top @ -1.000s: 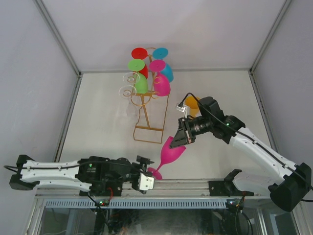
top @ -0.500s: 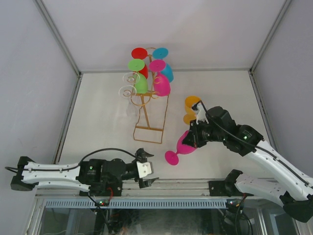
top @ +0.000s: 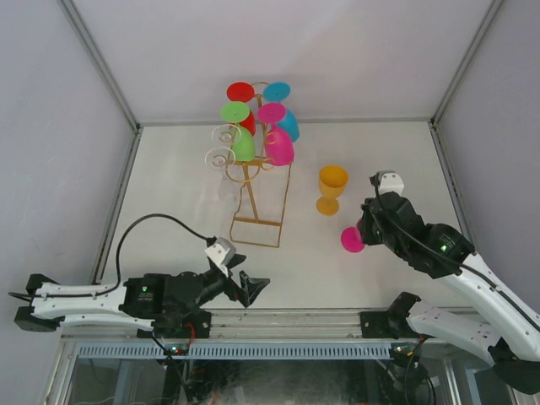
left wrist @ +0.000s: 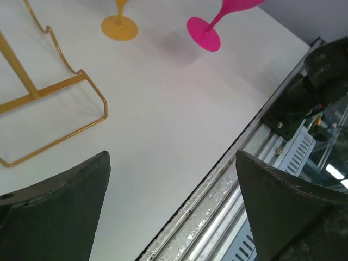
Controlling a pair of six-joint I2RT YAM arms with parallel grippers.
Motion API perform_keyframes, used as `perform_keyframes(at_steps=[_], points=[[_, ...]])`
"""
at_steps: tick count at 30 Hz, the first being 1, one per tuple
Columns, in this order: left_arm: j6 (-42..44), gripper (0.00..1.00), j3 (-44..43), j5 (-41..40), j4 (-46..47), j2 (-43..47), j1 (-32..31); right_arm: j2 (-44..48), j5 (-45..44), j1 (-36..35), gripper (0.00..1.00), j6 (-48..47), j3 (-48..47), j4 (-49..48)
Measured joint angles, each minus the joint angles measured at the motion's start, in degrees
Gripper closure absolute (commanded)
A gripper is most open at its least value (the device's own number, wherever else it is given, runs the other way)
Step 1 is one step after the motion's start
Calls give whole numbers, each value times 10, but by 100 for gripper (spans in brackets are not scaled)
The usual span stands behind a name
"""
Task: Take the wine glass off the wine glass rack
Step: Place the wine glass at the center of the board.
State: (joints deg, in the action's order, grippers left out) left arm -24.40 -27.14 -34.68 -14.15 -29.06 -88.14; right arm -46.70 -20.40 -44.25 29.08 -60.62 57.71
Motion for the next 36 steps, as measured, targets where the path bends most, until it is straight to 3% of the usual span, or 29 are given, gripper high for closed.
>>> perform_keyframes(at_steps=[5, 9, 14, 21, 36], points=[[-67, 0, -5, -29, -36, 14, 0, -10, -25, 64, 100, -19, -1, -6], [-118, 0, -23, -54, -75, 2, 0, -35, 12, 172, 100, -35, -1, -25], [-174, 0, -30, -61, -92, -10, 6, -78, 46, 228, 100, -52, -1, -51], [-222, 0, -30, -34, -96, -41, 48, -162, 74, 248, 100, -75, -14, -99], [-230, 0, -30, 29, -68, -65, 73, -369, 90, 256, 100, -111, -104, -179]])
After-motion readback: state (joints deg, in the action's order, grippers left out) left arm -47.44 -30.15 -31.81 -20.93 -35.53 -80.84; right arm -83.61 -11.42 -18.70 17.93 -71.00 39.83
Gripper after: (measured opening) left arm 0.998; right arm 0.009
